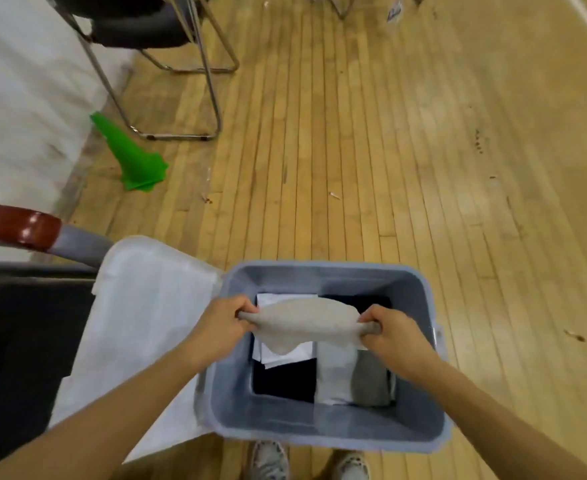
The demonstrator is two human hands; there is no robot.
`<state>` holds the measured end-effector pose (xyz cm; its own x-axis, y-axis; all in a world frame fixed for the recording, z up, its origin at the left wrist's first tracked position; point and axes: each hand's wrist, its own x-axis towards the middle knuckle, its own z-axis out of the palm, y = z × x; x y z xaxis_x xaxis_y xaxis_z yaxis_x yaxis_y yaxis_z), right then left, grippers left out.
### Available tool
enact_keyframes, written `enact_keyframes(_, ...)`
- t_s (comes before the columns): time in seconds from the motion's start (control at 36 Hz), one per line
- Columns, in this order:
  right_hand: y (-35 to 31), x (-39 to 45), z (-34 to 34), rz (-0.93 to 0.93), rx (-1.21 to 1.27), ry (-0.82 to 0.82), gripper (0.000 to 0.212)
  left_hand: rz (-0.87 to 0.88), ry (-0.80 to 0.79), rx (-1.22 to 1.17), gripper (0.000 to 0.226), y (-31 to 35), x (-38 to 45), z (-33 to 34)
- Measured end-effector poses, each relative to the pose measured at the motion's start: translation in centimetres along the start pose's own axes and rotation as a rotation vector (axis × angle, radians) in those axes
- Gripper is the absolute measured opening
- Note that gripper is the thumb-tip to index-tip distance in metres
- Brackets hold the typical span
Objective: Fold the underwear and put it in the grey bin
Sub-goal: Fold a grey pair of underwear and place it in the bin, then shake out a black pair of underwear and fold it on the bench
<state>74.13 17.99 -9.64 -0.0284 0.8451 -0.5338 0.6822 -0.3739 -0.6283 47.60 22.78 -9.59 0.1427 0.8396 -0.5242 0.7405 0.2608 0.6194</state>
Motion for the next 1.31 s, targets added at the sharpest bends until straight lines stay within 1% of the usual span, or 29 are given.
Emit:
enact_keyframes(0.11,5.1,2.9,7.7,0.052,0.006,-0.068,0.01,-0.077,-0.047,0.048,0.03,-7.8,2.5,4.8)
enact_keyframes(0.22,9.3,4.2,15.2,0.14,0.02,-0.246,0.011,-0.177,-0.111,0.094,0.035,-14.5,2.9,8.5)
enact_keyframes(0.28,10.3,4.3,17.5,0.171,0.032,-0.333,0.011,-0.24,-0.15,0.12,0.037,-16.9,2.8,9.7)
enact_keyframes(0.33,10.7,5.1,18.6,0.184,0.013,-0.353,0.011,-0.3,-0.15,0.153,0.037,-18.0,3.6,10.8)
enact_keyframes(0.42,11.7,8.6,20.5,0.198,-0.058,-0.253,0.012,-0.352,-0.075,0.258,0.026,-18.6,7.0,12.6)
enact_keyframes(0.47,13.0,12.4,22.2,0.221,-0.092,-0.179,0.018,-0.368,0.004,0.336,0.018,-19.1,10.6,14.4)
enact_keyframes(0.53,14.2,16.6,23.7,0.22,-0.127,-0.11,0.026,-0.36,0.079,0.403,0.022,-19.8,14.1,16.4)
enact_keyframes(0.56,14.9,19.0,24.4,0.2,-0.182,-0.067,0.033,-0.34,0.12,0.448,0.026,-20.3,15.9,17.7)
enact_keyframes(0.58,15.0,20.5,24.6,0.173,-0.245,-0.006,0.042,-0.296,0.171,0.492,0.033,-20.3,16.9,18.6)
enact_keyframes(0.61,15.5,22.3,25.6,0.101,-0.301,0.07,0.052,-0.206,0.227,0.523,0.042,-21.1,18.3,20.1)
enact_keyframes(0.64,15.8,23.5,26.5,-0.005,-0.344,0.134,0.059,-0.099,0.244,0.539,0.05,-21.9,19.2,21.5)
enact_keyframes(0.67,16.1,24.2,27.7,-0.13,-0.366,0.159,0.065,0.006,0.207,0.567,0.056,-22.7,19.7,22.9)
enact_keyframes(0.72,17.3,24.4,29.9,-0.354,-0.42,0.107,0.074,0.199,0.094,0.623,0.068,-24.8,20.4,25.0)
enact_keyframes(0.75,18.1,24.3,30.8,-0.425,-0.433,0.055,0.078,0.245,0.045,0.641,0.076,-25.8,20.6,25.5)
enact_keyframes(0.78,18.9,24.2,31.4,-0.454,-0.449,-0.011,0.082,0.259,-0.014,0.664,0.083,-26.7,20.6,25.8)
enact_keyframes(0.83,20.9,24.5,32.2,-0.419,-0.524,-0.098,0.09,0.275,-0.09,0.728,0.097,-28.2,21.0,26.2)
enact_keyframes(0.89,22.6,24.9,32.5,-0.378,-0.602,-0.105,0.09,0.295,-0.093,0.745,0.106,-28.9,21.4,26.3)
enact_keyframes(0.94,23.7,25.4,33.1,-0.384,-0.565,-0.09,0.091,0.276,-0.088,0.745,0.11,-29.6,21.8,26.6)
enact_keyframes(1.0,23.2,25.4,33.3,-0.396,-0.539,-0.121,0.098,0.231,-0.144,0.71,0.109,-29.3,21.8,26.4)
enact_keyframes(1.06,22.1,24.9,32.5,-0.413,-0.487,-0.203,0.107,0.202,-0.252,0.637,0.1,-28.0,21.3,25.7)
enact_keyframes(1.08,20.8,24.0,31.4,-0.414,-0.437,-0.226,0.109,0.171,-0.279,0.594,0.095,-27.0,20.3,24.5)
enact_keyframes(1.11,19.8,23.4,30.3,-0.4,-0.389,-0.212,0.107,0.147,-0.261,0.564,0.09,-26.0,19.8,23.5)
enact_keyframes(1.14,18.0,22.5,28.9,-0.378,-0.346,-0.181,0.1,0.147,-0.214,0.527,0.086,-24.8,18.7,22.1)
enact_keyframes(1.17,15.5,21.3,27.2,-0.376,-0.31,-0.175,0.093,0.154,-0.153,0.475,0.083,-23.4,17.3,19.8)
enact_keyframes(1.19,13.0,20.3,25.5,-0.392,-0.297,-0.15,0.091,0.175,-0.08,0.438,0.081,-22.0,16.0,17.6)
enact_keyframes(1.25,7.8,18.1,21.8,-0.435,-0.288,-0.115,0.088,0.239,0.147,0.443,0.072,-19.1,13.2,12.6)
enact_keyframes(1.31,0.2,15.7,17.5,-0.527,-0.315,-0.128,0.082,0.273,0.363,0.445,0.059,-15.8,9.4,5.0)
